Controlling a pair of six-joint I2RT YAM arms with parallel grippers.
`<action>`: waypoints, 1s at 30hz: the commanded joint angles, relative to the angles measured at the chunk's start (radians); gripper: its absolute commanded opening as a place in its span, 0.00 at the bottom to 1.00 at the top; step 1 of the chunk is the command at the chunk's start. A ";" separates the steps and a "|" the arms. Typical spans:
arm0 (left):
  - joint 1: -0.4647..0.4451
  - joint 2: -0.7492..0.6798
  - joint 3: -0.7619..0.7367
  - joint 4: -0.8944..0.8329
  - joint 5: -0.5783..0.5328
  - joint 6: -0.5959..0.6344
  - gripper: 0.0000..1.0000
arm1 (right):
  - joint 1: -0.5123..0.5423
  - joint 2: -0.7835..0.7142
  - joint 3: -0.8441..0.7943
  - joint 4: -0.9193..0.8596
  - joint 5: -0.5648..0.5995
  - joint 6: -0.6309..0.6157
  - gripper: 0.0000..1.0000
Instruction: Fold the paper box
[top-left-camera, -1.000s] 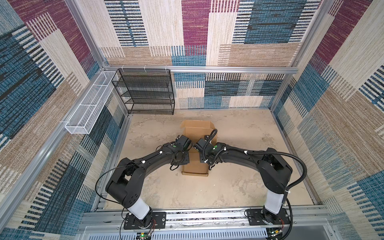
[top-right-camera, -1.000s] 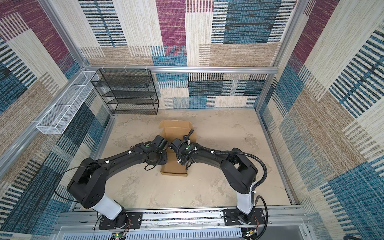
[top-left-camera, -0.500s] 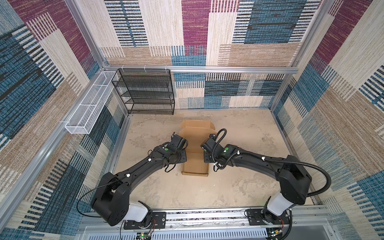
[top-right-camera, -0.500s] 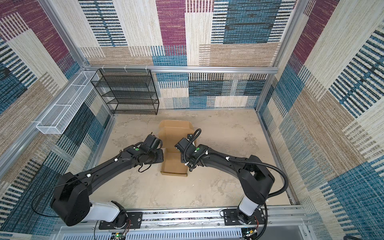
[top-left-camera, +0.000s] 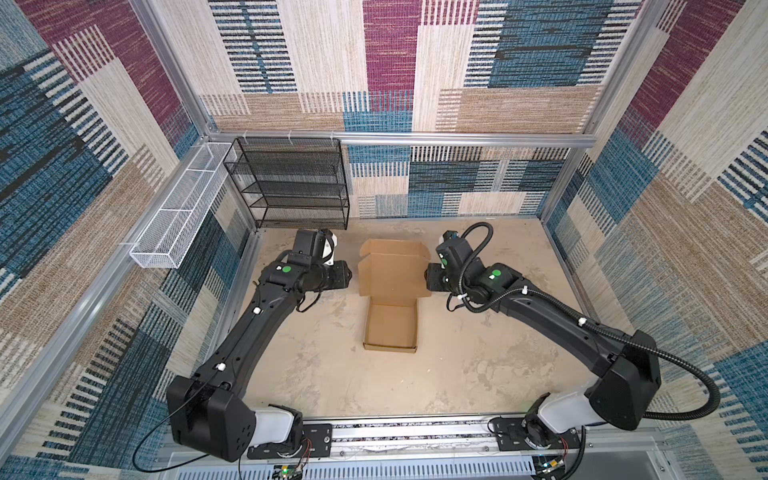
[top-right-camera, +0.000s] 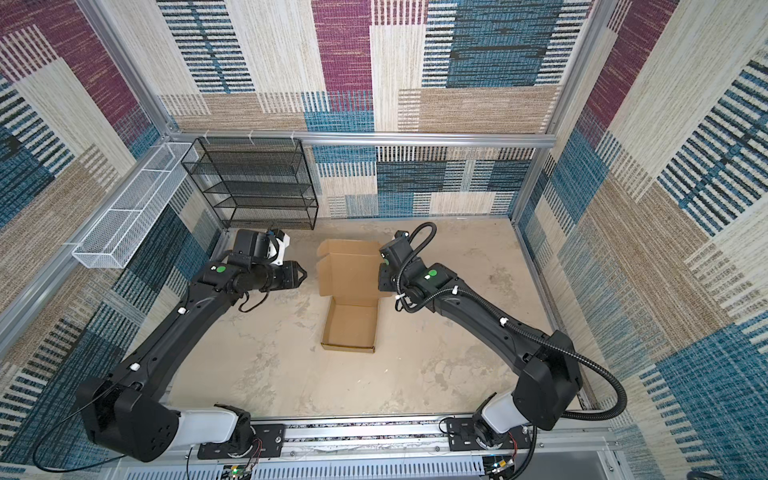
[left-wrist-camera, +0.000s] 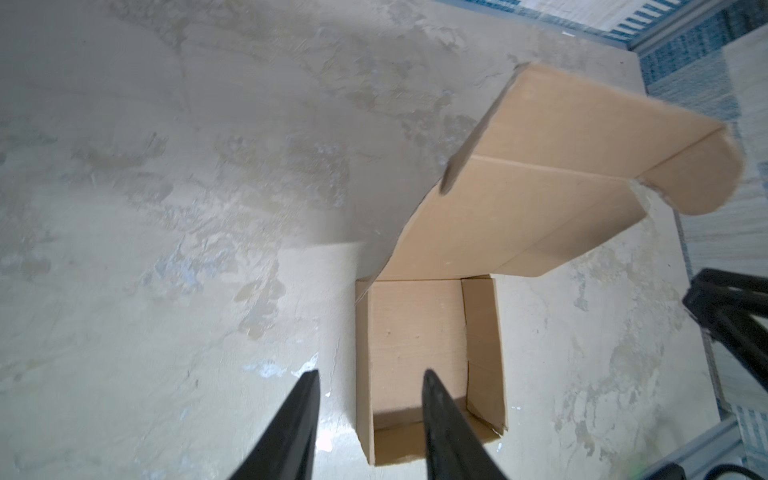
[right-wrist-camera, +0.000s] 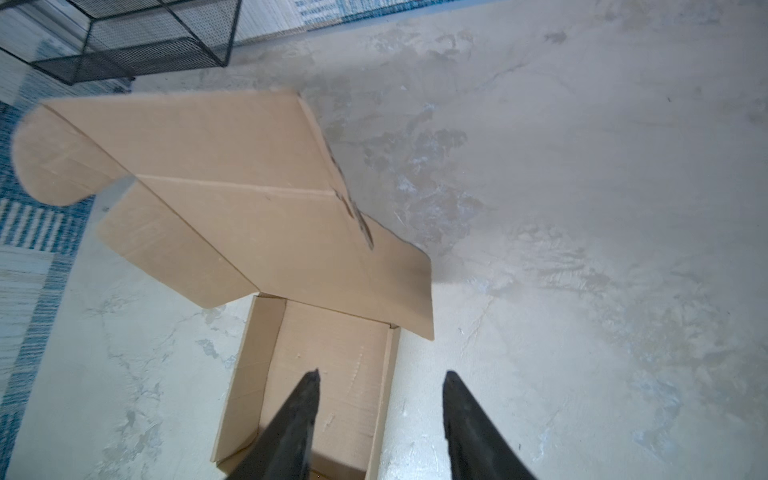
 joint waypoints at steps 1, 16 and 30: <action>0.022 0.057 0.060 -0.064 0.163 0.197 0.46 | -0.033 0.018 0.027 0.000 -0.085 -0.113 0.54; 0.052 0.273 0.224 -0.023 0.263 0.301 0.44 | -0.094 0.154 0.103 0.055 -0.152 -0.215 0.54; 0.022 0.322 0.225 -0.022 0.279 0.272 0.39 | -0.101 0.192 0.124 0.076 -0.191 -0.244 0.52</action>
